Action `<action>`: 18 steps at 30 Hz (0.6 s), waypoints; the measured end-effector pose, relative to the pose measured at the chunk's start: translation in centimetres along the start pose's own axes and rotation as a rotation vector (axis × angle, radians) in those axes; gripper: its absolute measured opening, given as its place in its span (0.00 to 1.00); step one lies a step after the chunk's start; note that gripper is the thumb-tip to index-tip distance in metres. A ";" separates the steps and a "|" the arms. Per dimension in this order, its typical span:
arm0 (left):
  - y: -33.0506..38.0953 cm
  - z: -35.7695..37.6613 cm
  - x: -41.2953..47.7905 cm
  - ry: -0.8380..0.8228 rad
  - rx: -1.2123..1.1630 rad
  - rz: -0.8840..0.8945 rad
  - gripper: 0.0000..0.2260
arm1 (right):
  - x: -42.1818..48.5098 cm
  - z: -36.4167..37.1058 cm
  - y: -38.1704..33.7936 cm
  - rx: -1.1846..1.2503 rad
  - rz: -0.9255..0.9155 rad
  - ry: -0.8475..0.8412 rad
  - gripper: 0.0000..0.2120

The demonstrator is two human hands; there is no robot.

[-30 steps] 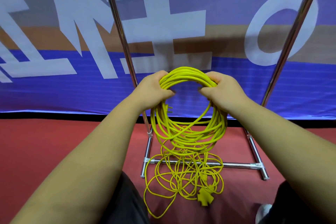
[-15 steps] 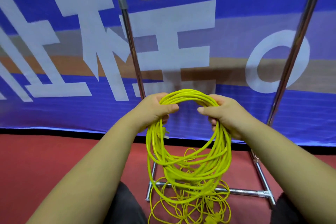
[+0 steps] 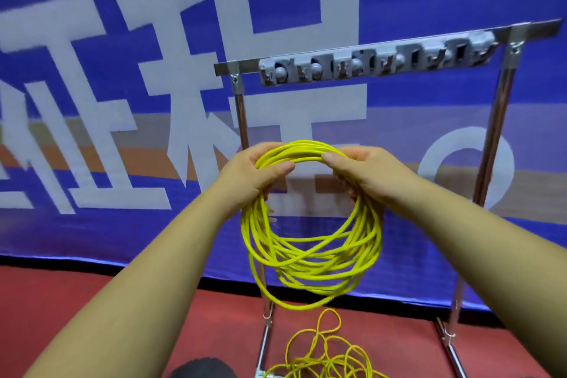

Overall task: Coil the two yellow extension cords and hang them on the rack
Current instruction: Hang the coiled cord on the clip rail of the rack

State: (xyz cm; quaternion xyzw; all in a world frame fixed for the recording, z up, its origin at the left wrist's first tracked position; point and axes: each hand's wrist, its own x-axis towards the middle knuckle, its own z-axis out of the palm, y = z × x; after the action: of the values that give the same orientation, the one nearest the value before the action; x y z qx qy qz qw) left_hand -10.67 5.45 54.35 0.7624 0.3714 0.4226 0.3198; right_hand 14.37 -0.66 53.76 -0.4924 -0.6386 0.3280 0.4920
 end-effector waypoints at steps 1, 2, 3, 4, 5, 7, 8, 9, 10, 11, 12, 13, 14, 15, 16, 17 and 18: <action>0.8 -0.6 0.7 0.034 0.051 0.021 0.15 | 0.6 -0.2 -0.9 -0.027 -0.025 0.012 0.17; 1.7 -1.2 1.4 0.068 0.088 0.035 0.14 | 1.3 -0.4 -1.9 -0.057 -0.050 0.022 0.16; 2.5 -1.7 2.1 0.096 0.108 0.050 0.14 | 1.9 -0.6 -3.0 -0.101 -0.079 0.039 0.16; 3.3 -2.2 2.7 0.121 0.130 0.070 0.13 | 2.5 -0.8 -3.9 -0.166 -0.114 0.066 0.16; 4.0 -2.8 3.3 0.143 0.166 0.100 0.13 | 3.1 -1.0 -4.9 -0.238 -0.157 0.098 0.16; 5.2 -3.9 4.5 0.184 0.256 0.169 0.13 | 4.3 -1.3 -7.0 -0.360 -0.241 0.151 0.15; 5.7 -4.5 5.1 0.206 0.303 0.194 0.14 | 4.8 -1.4 -7.9 -0.399 -0.276 0.168 0.13; 6.3 -5.0 5.8 0.227 0.352 0.212 0.15 | 5.5 -1.6 -8.6 -0.427 -0.302 0.182 0.13; 6.8 -5.6 6.6 0.244 0.408 0.227 0.16 | 6.1 -1.8 -9.2 -0.449 -0.321 0.192 0.13; 7.4 -6.1 7.4 0.254 0.469 0.243 0.16 | 6.8 -1.9 -9.8 -0.471 -0.335 0.200 0.13; 8.0 -6.6 8.3 0.260 0.525 0.256 0.15 | 7.6 -2.1 -10.3 -0.505 -0.347 0.206 0.12; 8.6 -7.1 9.1 0.264 0.566 0.270 0.14 | 8.4 -2.2 -10.8 -0.555 -0.362 0.217 0.12; 9.1 -7.5 10.0 0.268 0.593 0.282 0.13 | 9.3 -2.4 -11.2 -0.612 -0.374 0.231 0.13; 9.4 -7.9 10.8 0.266 0.612 0.290 0.13 | 10.1 -2.5 -11.5 -0.665 -0.382 0.246 0.13; 9.7 -8.3 11.6 0.262 0.625 0.296 0.13 | 10.9 -2.6 -11.9 -0.703 -0.381 0.259 0.13; 9.8 -8.6 12.3 0.258 0.631 0.297 0.13 | 11.6 -2.7 -12.1 -0.737 -0.377 0.274 0.13; 10.0 -8.9 12.9 0.255 0.633 0.296 0.14 | 12.2 -2.7 -12.3 -0.776 -0.371 0.297 0.15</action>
State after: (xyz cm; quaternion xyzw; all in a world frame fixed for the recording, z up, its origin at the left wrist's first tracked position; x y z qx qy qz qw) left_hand -10.79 12.64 71.48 0.8103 0.4061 0.4200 -0.0451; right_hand 12.77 7.03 69.41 -0.5594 -0.7142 -0.1036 0.4077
